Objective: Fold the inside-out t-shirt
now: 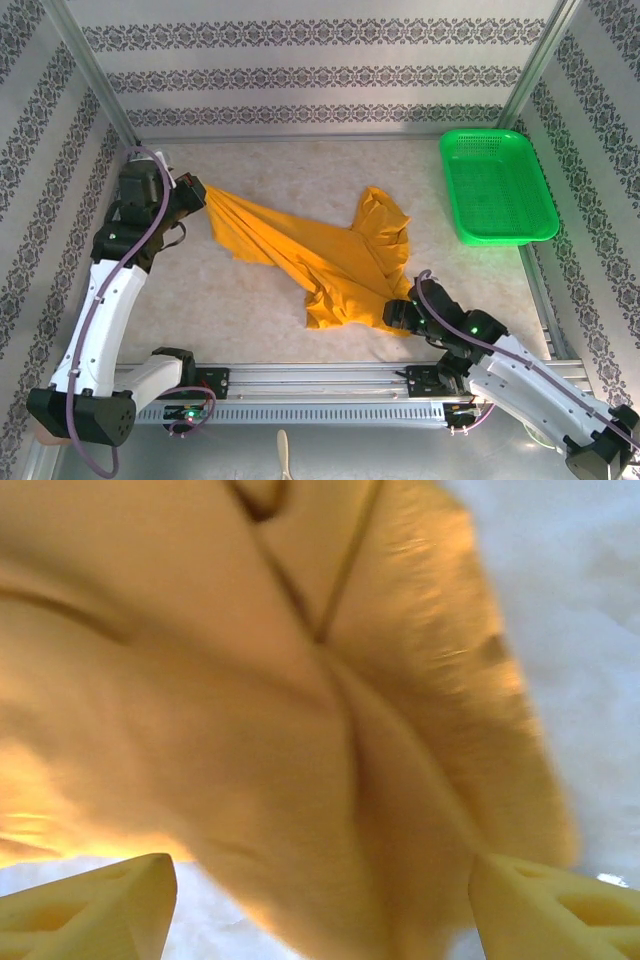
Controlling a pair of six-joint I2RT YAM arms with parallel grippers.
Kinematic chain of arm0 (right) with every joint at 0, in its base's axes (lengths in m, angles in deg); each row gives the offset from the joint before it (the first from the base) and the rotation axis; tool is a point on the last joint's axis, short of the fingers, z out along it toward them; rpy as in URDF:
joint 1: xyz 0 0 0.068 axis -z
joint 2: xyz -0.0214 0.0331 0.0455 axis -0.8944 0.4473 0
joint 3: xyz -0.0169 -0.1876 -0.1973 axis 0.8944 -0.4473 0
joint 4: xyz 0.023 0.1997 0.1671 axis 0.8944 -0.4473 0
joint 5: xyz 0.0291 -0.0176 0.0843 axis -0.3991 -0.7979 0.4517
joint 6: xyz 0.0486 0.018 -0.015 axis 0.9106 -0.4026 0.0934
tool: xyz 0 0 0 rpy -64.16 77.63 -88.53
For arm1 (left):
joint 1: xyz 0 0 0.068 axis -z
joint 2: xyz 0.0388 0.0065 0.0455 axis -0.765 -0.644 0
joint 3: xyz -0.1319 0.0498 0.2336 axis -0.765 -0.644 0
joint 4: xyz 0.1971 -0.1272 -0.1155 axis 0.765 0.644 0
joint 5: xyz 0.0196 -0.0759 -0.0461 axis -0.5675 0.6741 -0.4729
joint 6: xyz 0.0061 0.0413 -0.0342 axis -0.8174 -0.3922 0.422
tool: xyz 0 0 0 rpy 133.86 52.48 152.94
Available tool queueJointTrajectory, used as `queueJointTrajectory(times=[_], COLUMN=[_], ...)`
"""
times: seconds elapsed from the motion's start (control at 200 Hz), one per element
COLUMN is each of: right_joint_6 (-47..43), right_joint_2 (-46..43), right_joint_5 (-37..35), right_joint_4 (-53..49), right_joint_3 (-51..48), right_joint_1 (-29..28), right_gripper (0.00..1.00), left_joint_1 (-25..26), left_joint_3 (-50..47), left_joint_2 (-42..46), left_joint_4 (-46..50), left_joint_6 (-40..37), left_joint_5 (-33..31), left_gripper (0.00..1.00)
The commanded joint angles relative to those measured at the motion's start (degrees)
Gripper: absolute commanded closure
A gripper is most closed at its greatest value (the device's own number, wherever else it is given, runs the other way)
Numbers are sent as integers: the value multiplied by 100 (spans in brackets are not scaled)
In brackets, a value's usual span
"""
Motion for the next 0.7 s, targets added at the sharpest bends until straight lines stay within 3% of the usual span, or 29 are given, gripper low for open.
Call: queueJointTrajectory(times=[0.0,0.195,0.46,0.58,0.699], right_joint_6=[-159,-190,-52,-6,-26], right_joint_2=[352,1018,1448,1752,2121], right_joint_5=[-232,160,111,176,198], right_joint_4=[229,1085,1603,1926,2152], right_joint_3=[107,-30,-13,-37,27], right_joint_1=[41,-27,-570,-688,-708], right_gripper=[22,21,27,39,62], left_joint_1=[-146,-261,-385,-432,-515], left_joint_3=[221,287,200,176,143], left_joint_2=[-72,-150,-164,-149,-119], left_joint_4=[46,-9,-77,-87,-107], left_joint_6=[-6,-20,-9,-20,-10], left_joint_5=[74,172,369,410,461], left_gripper=[100,100,100,100,100])
